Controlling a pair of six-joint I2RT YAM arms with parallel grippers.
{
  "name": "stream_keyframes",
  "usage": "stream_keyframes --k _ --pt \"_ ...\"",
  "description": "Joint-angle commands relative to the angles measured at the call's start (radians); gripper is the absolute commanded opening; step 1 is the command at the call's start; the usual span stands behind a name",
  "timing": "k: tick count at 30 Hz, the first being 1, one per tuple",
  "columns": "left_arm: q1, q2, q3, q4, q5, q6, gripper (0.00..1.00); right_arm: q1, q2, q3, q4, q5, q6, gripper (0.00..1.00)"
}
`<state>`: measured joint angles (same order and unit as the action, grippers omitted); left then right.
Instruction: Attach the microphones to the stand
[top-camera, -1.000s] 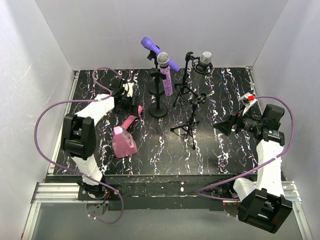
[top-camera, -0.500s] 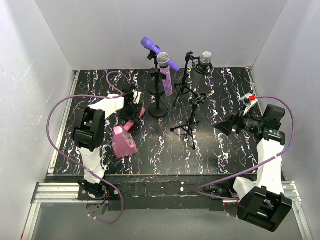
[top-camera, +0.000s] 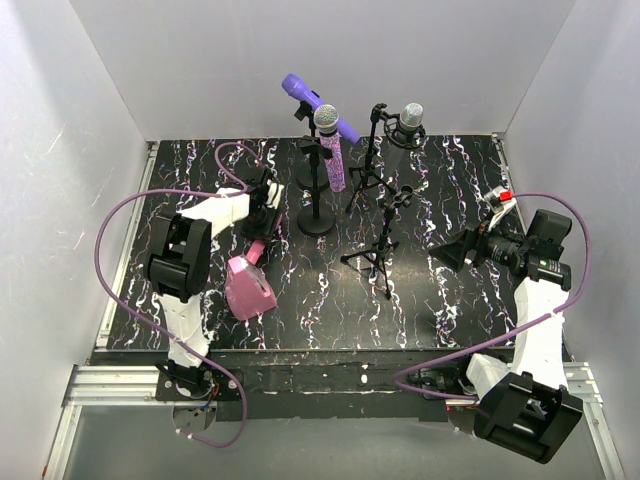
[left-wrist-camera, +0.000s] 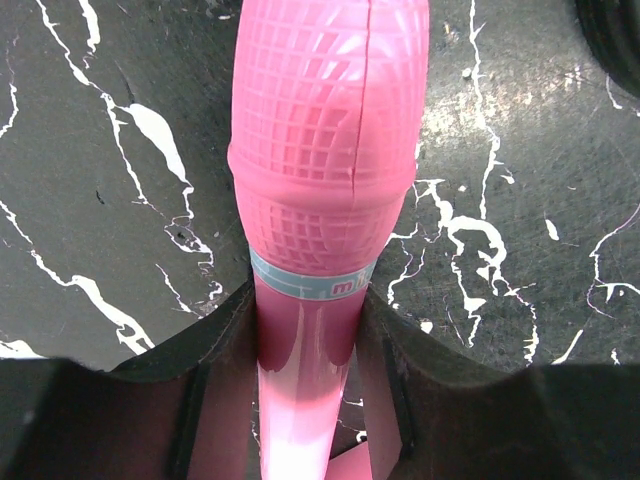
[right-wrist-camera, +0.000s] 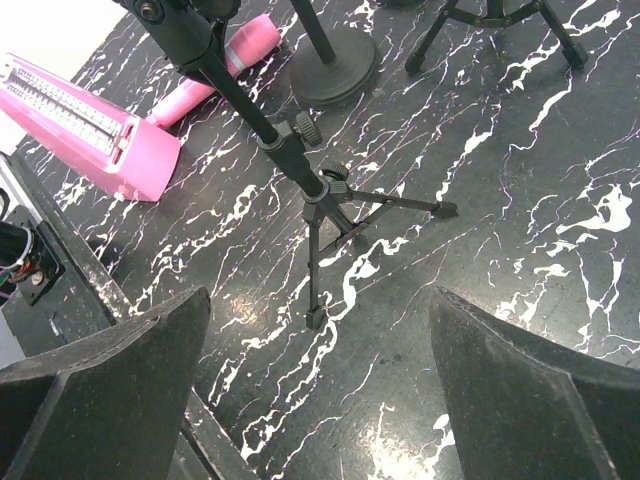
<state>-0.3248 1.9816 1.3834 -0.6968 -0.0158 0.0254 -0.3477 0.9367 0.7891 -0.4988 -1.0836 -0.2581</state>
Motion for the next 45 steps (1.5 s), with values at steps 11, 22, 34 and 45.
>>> stream_keyframes --k 11,22,34,45 --pt "-0.003 -0.128 -0.053 0.069 -0.117 -0.012 0.0 -0.016 -0.007 0.006 0.008 -0.033 -0.007 0.96" --pt "-0.002 -0.378 -0.122 0.167 -0.196 -0.018 0.0 -0.023 -0.01 0.002 0.014 -0.044 -0.007 0.96" --pt "0.001 -0.697 -0.162 0.146 -0.179 -0.076 0.0 -0.03 -0.019 -0.002 0.017 -0.062 -0.007 0.96" --pt "0.001 -0.952 -0.156 0.108 0.175 -0.12 0.0 -0.034 -0.036 -0.004 0.013 -0.096 -0.02 0.96"
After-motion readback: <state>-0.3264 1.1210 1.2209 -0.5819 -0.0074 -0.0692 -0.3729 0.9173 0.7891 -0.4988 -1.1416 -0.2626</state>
